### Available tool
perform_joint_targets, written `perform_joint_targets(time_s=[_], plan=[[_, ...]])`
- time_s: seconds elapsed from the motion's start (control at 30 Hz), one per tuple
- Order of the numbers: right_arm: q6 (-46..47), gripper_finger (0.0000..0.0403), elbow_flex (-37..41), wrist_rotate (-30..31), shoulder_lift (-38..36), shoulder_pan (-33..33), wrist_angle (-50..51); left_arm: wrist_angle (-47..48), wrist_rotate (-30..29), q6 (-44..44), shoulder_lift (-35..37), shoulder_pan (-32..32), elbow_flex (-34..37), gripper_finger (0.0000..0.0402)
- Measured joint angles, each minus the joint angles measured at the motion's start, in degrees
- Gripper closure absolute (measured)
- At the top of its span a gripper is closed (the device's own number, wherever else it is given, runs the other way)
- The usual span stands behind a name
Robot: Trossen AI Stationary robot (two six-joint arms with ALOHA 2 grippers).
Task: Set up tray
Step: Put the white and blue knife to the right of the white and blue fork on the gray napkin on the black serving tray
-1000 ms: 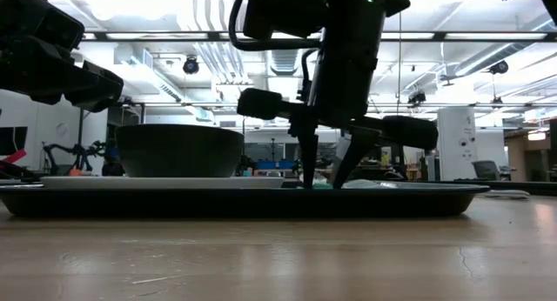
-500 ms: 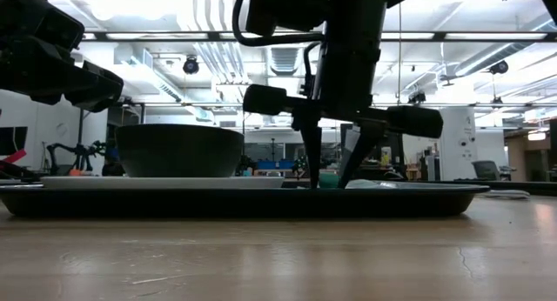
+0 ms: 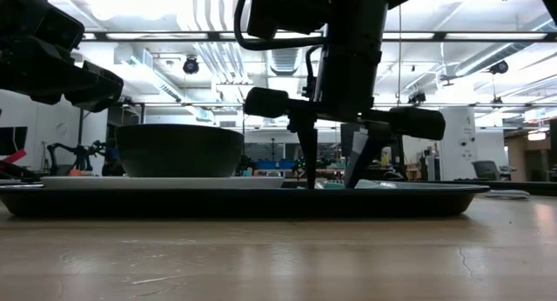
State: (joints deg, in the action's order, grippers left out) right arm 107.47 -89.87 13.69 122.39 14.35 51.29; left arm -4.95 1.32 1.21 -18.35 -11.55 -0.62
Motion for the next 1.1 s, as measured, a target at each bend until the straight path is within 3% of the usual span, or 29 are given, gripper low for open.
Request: perform_joint_targets(time_s=[0.33, 0.6, 1.1], plan=[[-3.43, 0.0257, -0.68, 0.0, -1.16, -0.37, 1.58, 0.0, 0.0, 0.0, -0.02, 0.0, 0.0, 0.0293], [-11.78, 0.027, -1.64, 0.09, -1.2, -2.64, 4.68, 0.02, 0.0, 0.0, -0.02, 0.01, 0.0, 0.0293], [-37.16, 0.028, -1.64, 0.09, -7.24, -8.21, 6.88, 0.02, -0.01, -0.01, -0.04, 0.0, 0.0, 0.0293]])
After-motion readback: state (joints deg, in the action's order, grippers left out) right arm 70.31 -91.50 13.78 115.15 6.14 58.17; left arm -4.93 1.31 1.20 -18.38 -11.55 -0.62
